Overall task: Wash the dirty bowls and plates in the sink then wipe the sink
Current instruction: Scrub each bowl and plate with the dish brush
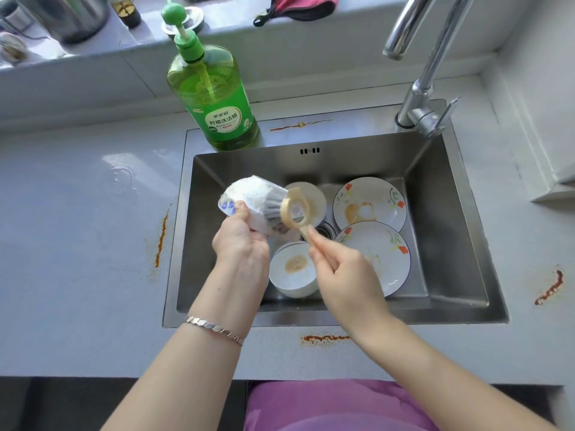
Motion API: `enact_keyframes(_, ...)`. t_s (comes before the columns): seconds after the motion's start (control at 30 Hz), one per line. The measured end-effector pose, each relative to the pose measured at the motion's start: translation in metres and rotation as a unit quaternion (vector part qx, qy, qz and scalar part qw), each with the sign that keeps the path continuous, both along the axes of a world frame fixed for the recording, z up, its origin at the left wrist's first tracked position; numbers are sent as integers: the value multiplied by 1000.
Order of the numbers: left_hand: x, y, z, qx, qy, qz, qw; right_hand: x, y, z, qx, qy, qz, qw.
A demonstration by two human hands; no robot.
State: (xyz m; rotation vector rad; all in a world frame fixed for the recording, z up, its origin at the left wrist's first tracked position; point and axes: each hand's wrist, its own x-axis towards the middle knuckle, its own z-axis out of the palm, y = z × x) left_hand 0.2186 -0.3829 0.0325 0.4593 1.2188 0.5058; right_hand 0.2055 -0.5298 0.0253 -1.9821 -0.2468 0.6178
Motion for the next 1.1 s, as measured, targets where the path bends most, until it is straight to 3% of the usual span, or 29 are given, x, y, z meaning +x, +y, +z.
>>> enact_keyframes(0.13, -6, -5, 3, -13, -13, -18, 1000, 20, -9, -19, -31, 25, -57, 998)
enact_keyframes(0.3, -4, -4, 4, 8, -15, -23, 1000, -15, -4, -8, 26, -3, -6, 1000)
enact_keyframes(0.43, -8, -6, 4, 16, -30, -31, 999, 2, -8, -25, 10, 44, -78, 996)
enact_keyframes(0.6, -7, -11, 8, 69, -30, -39, 996, -20, -8, -15, 67, 45, -31, 996)
enact_keyframes(0.73, -5, -15, 11, 83, -50, -40, 994, -4, -12, -26, 65, 97, -107, 987)
enact_keyframes(0.9, 4, -17, 16, 113, -67, -32, 991, -19, -11, -12, 111, 103, -88, 985)
enact_keyframes(1.1, 8, -15, 18, 76, -88, -31, 993, -13, -13, -20, 108, 97, -88, 985)
